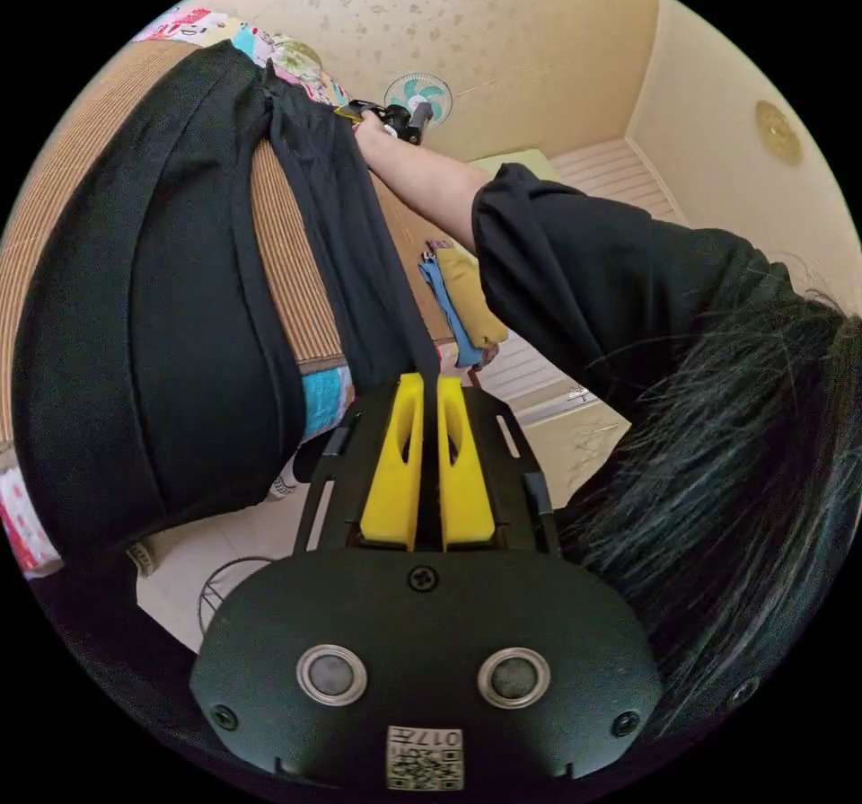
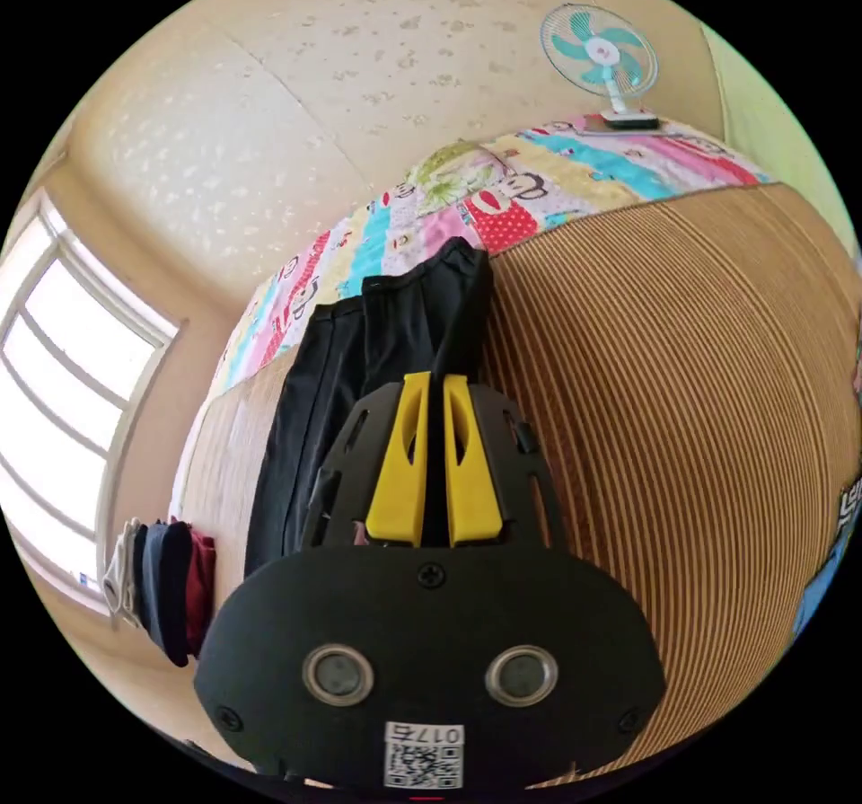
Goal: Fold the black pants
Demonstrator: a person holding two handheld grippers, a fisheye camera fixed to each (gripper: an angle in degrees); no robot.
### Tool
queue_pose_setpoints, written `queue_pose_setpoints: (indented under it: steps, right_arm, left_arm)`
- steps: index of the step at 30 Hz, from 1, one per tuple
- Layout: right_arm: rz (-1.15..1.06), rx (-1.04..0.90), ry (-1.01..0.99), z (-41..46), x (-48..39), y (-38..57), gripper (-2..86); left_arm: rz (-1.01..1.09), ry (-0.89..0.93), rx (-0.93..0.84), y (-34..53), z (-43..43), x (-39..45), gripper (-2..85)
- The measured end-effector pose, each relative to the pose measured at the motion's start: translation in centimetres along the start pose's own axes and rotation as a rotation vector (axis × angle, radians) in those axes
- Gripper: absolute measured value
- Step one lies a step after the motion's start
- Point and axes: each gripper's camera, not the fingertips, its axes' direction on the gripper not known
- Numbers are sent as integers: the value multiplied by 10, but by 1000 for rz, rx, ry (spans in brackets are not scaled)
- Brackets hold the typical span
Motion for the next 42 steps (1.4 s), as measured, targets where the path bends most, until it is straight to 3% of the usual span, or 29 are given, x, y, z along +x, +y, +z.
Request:
queue_pose_setpoints:
  steps: [4, 6, 9, 11, 16, 19, 24, 26, 30, 32, 34, 36, 38, 42]
  right_arm:
    - [-257, 29, 56, 23, -146, 25, 35]
    - [-260, -35, -81, 58, -201, 43, 42]
    - [-190, -215, -221, 107, -222, 70, 57]
    - [-195, -225, -291, 105, -221, 94, 58]
    - [-358, -313, -351, 27, -189, 179, 85]
    - [-467, -348, -238, -46, -145, 257, 103]
    - [-290, -449, -310, -123, -54, 392, 112]
    - [-284, -415, -327, -137, -43, 421, 91]
    - [-323, -464, -330, -156, -40, 450, 52]
    - [-381, -523, -326, -173, -30, 459, 46]
    - [-462, -647, -332, -189, -16, 475, 44]
    - [-556, -821, -394, -214, 7, 501, 46]
    - [-527, -840, -432, -232, 32, 508, 56]
    - [-239, -605, -584, -258, 108, 473, 89]
  left_arm:
    - [-69, -83, 97, 49, -67, -15, 14]
    - [-119, -118, 150, 70, -94, -19, 20]
    - [-235, -236, 184, 96, -123, -30, 42]
    - [-325, -290, 173, 110, -133, -42, 63]
    - [-291, -197, 268, 129, -161, -58, 100]
    - [-219, -225, 188, 104, -156, -65, 113]
    - [-87, -343, 43, 50, -125, -65, 118]
    - [-101, -352, -66, 37, -104, -70, 97]
    - [-145, -466, -72, 48, -89, -58, 46]
    - [-108, -488, -172, 59, -74, -46, 43]
    - [-78, -419, -428, 80, -42, -33, 45]
    - [-121, -381, -558, 98, -27, -27, 51]
    - [-170, -346, -513, 110, -31, -21, 58]
    - [-149, -164, -95, 107, -72, -9, 100]
